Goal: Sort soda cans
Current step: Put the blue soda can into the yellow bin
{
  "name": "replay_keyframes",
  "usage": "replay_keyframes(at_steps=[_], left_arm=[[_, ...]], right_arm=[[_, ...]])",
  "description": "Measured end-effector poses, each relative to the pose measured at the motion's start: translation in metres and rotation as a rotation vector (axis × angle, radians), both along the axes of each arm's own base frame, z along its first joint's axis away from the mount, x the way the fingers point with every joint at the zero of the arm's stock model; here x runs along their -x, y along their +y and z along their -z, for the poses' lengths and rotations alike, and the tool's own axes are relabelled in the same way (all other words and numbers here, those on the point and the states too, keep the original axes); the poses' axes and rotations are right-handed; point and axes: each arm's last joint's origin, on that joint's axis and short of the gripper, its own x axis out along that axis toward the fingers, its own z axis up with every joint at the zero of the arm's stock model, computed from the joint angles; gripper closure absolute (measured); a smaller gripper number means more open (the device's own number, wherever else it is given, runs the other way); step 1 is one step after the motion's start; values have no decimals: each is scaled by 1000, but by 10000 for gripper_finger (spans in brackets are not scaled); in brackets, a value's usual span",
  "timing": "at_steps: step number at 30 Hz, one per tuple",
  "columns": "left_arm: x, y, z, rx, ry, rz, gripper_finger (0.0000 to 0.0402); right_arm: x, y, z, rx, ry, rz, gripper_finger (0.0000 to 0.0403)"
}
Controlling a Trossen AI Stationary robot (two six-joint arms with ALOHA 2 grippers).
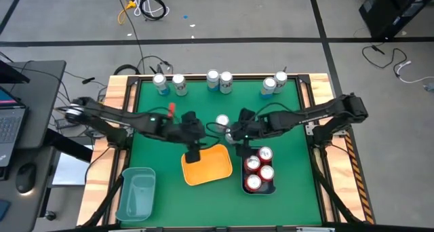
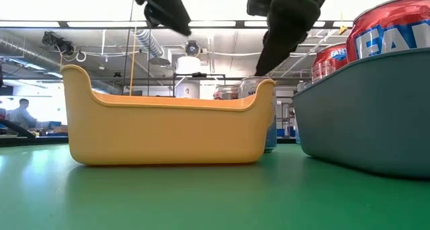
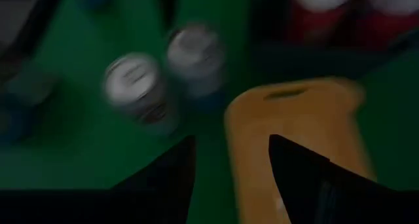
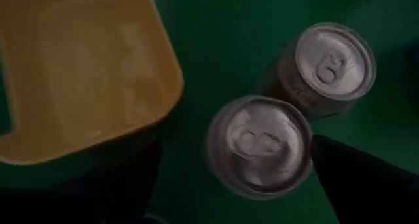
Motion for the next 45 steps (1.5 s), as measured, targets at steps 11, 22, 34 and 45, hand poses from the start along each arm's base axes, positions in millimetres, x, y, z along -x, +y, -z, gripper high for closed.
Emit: replay_keyframes(at_steps=[11,22,34,45], left_arm=[[56,10,25,128,-452,103,204],[69,19,43,108,-442,94,204],[67,20,41,92,-469,101,204],[69,20,37,86,-498,103,204]], right_arm=[[-5,-28,4,-63,7,22,20],[-24,-42,43,-178,91,28,40],[-16,-31,-5,-150,81,5,116],[-36,1,-46,-148,-98,-142,116]])
